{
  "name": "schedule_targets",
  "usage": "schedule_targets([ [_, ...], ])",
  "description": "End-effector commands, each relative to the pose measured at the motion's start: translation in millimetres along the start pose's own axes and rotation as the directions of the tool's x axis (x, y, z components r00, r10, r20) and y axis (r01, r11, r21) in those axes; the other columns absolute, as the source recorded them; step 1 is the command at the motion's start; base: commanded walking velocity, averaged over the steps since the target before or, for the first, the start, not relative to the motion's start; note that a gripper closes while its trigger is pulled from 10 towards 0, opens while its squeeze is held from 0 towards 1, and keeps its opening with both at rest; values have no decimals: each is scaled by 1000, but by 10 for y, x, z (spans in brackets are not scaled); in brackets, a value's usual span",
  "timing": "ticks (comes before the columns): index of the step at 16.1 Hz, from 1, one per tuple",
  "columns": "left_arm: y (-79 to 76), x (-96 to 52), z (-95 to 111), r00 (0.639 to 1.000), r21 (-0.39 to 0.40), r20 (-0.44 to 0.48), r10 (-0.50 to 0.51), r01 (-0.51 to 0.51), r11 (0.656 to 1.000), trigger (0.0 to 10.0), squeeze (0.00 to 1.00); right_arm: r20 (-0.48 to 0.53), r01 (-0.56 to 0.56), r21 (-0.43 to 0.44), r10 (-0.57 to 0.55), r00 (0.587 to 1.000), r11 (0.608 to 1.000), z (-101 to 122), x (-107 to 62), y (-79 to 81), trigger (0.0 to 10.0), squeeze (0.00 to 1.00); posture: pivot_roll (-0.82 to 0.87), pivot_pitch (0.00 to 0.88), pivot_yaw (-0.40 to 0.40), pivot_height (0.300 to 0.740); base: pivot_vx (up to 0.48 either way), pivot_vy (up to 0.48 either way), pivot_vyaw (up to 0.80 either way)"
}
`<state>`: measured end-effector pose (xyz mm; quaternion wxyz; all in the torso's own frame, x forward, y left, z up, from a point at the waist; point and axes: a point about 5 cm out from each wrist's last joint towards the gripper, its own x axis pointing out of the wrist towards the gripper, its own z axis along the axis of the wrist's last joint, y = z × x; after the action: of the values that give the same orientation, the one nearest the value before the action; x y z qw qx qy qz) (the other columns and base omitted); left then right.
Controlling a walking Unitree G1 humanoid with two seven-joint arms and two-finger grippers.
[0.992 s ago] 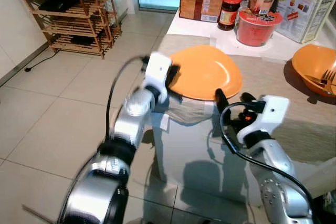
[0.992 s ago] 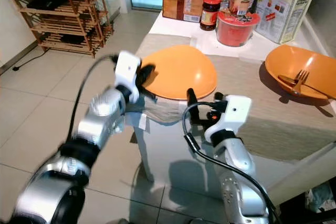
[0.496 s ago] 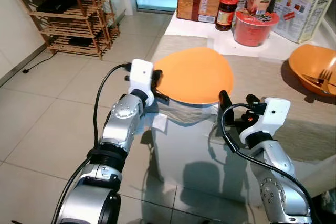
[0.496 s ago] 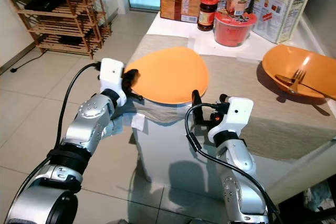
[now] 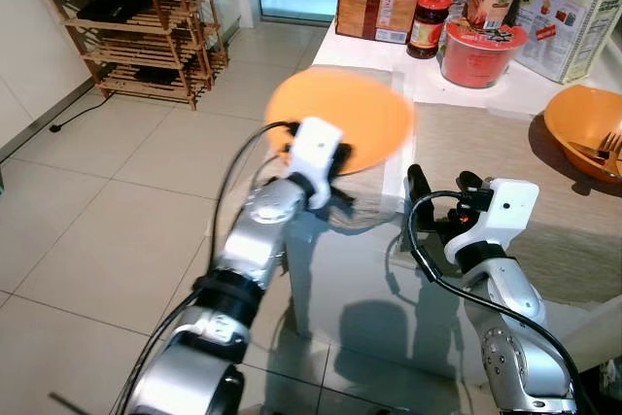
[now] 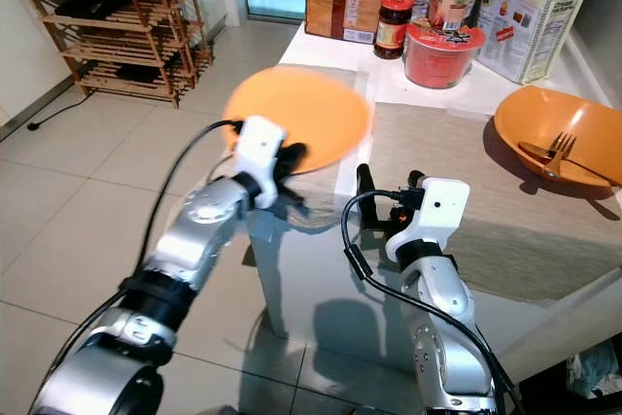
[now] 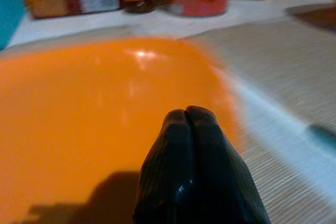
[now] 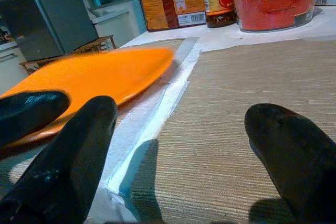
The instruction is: Setting the table
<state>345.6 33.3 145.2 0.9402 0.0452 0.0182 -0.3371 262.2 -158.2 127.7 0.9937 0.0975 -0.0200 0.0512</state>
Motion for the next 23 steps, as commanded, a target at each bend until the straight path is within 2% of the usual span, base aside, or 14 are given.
schedule_targets([
  [1, -63, 20, -51, 998, -2, -37, -45, 45, 999, 10000, 0, 2, 9, -4, -9, 1000, 1000, -8, -18, -12, 10000, 0, -112, 0, 49, 740, 0, 0, 0],
  [4, -129, 43, -22, 995, -7, -24, -96, 96, 995, 10000, 0, -8, 7, 2, -7, 1000, 1000, -36, -34, 4, 10000, 0, -115, 0, 54, 740, 0, 0, 0],
  [7, -116, 48, 72, 994, -24, 17, -104, 104, 994, 10000, 0, -16, 7, 8, -7, 1000, 1000, -54, -49, 14, 10000, 0, -112, 0, 56, 740, 0, 0, 0],
  [8, -103, 52, 143, 994, -31, 46, -100, 101, 994, 10000, 0, -18, 7, 9, -7, 1000, 1000, -60, -52, 19, 10000, 0, -110, 0, 56, 740, 0, 0, 0],
  [11, -89, 24, 551, 974, -47, 209, -83, 94, 994, 10000, 0, -21, 3, 13, -2, 1000, 1000, -72, -51, 34, 10000, 0, -107, 0, 56, 740, 0, 0, 0],
  [15, -186, 1, 912, 941, -31, 312, -130, 146, 989, 10000, 0, -29, -7, 12, 7, 1000, 1000, -89, -33, 39, 10000, 0, -90, 0, 46, 740, 0, 0, 0],
  [17, -41, 3, 893, 957, 61, 270, -102, 89, 994, 10000, 0, -22, -9, 11, 9, 1000, 1000, -77, -15, 46, 10000, 0, -88, 0, 44, 740, 0, 0, 0],
  [19, 265, -12, 693, 985, 124, 169, -17, -4, 992, 10000, 0, 35, -12, -15, 12, 999, 1000, 51, -17, 56, 10000, 0, -94, 0, 44, 740, 0, 0, 0],
  [20, 469, -46, 596, 992, 148, 120, 41, -59, 987, 10000, 0, 54, -28, -44, 31, 998, 999, 119, -34, 55, 10000, 0, -96, 0, 44, 740, 0, 0, 0],
  [22, 807, -135, 517, 987, 184, 70, 144, -155, 971, 10000, 0, 86, -59, -88, 67, 994, 994, 245, -91, 52, 10000, 0, -113, 0, 43, 740, 0, 0, 0],
  [23, 890, -164, 508, 983, 200, 61, 173, -182, 963, 10000, 0, 93, -67, -93, 76, 993, 993, 279, -106, 53, 10000, 0, -113, 0, 43, 740, 0, 0, 0],
])
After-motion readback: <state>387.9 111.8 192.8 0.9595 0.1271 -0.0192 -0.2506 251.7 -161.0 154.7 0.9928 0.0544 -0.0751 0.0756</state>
